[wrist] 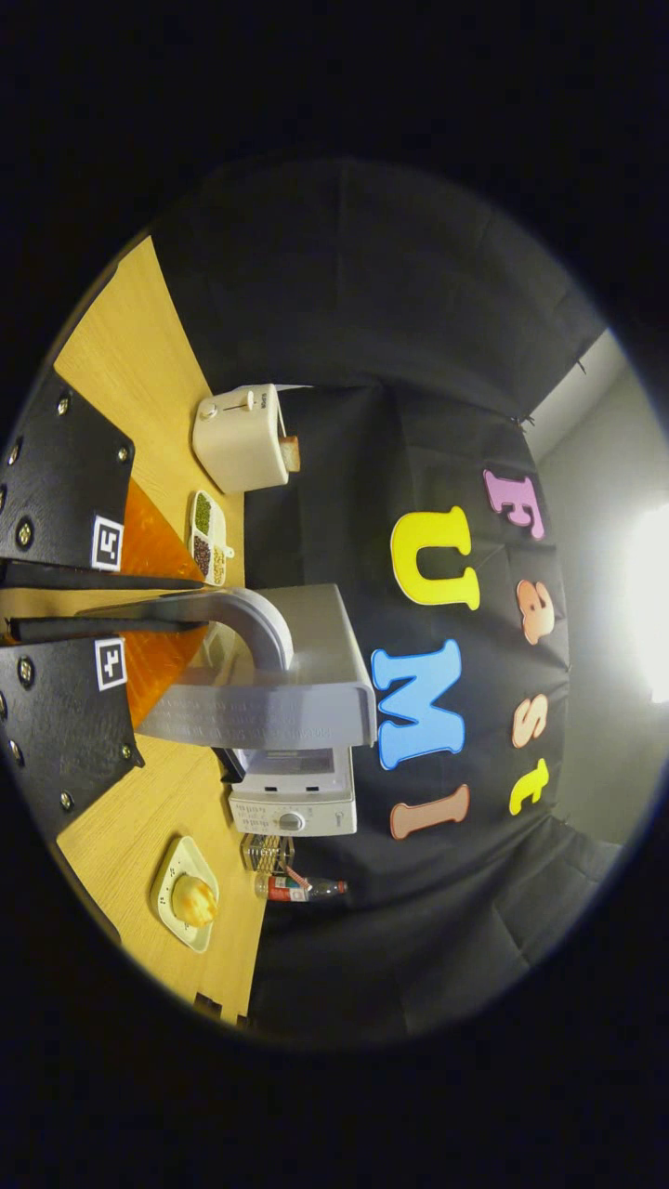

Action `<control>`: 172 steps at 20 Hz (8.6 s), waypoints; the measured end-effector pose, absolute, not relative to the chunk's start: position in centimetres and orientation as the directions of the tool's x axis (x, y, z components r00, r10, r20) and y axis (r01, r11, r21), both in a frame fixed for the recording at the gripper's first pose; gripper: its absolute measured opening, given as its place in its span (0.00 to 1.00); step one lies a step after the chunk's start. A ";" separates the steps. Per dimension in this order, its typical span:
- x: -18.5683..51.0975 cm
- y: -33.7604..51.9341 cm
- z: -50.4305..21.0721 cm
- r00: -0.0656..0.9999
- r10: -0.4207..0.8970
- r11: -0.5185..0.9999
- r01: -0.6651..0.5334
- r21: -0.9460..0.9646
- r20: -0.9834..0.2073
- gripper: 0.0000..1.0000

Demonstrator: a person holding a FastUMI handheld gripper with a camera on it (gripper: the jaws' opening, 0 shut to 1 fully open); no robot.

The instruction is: Open the microwave, put the food inside, and close the microwave door.

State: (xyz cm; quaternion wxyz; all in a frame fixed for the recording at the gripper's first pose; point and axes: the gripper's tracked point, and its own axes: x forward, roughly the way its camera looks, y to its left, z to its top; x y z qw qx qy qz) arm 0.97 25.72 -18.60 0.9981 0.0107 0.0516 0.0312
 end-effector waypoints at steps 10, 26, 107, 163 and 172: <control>1.1 27.3 -18.8 0.996 -0.029 1.000 0.028 -0.014 -0.089 0.12; -4.4 15.3 -14.3 0.971 0.180 0.983 -0.182 -0.002 -0.155 0.98; 34.5 13.4 -29.0 0.929 0.237 0.896 -0.096 0.433 -0.285 0.63; 11.0 14.6 -8.4 0.905 0.421 0.902 -0.425 0.074 0.068 0.93; -0.4 22.1 -3.1 0.814 0.573 0.815 -0.578 0.033 0.097 0.96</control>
